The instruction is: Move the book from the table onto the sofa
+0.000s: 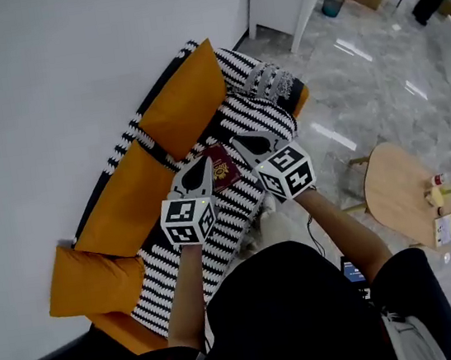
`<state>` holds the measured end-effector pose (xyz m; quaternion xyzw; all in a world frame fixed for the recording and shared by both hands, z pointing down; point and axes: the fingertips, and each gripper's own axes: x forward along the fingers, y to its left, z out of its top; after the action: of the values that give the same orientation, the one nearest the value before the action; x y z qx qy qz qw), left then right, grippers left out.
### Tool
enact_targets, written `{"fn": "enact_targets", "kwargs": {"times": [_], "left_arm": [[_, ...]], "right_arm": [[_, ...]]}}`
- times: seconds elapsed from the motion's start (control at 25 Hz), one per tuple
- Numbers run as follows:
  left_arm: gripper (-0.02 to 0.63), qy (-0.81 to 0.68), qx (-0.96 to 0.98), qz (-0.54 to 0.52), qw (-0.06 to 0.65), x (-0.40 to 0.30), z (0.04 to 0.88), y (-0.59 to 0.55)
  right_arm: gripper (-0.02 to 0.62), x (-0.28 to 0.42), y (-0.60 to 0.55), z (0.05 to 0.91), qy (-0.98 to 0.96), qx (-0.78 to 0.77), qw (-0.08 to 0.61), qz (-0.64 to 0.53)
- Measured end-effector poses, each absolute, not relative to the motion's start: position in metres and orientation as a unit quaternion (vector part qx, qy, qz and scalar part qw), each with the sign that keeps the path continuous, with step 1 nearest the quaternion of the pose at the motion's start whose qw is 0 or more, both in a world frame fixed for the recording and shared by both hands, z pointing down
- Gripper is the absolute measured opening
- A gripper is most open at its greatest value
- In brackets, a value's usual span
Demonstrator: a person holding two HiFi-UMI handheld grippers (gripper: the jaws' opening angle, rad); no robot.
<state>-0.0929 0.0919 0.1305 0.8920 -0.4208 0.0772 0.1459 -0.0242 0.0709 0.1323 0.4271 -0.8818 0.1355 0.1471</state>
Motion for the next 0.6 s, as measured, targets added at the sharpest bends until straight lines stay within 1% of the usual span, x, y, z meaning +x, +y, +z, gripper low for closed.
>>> {"fn": "enact_targets", "kwargs": {"times": [0.32, 0.6], "left_arm": [[0.017, -0.421, 0.895, 0.064, 0.136, -0.085, 0.12, 0.09], [0.017, -0.421, 0.896, 0.057, 0.13, -0.057, 0.107, 0.092]], "right_arm": [[0.017, -0.021, 0.076, 0.122, -0.882, 0.431, 0.151, 0.115], [0.017, 0.008, 0.083, 0.106, -0.882, 0.437, 0.139, 0.11]]}}
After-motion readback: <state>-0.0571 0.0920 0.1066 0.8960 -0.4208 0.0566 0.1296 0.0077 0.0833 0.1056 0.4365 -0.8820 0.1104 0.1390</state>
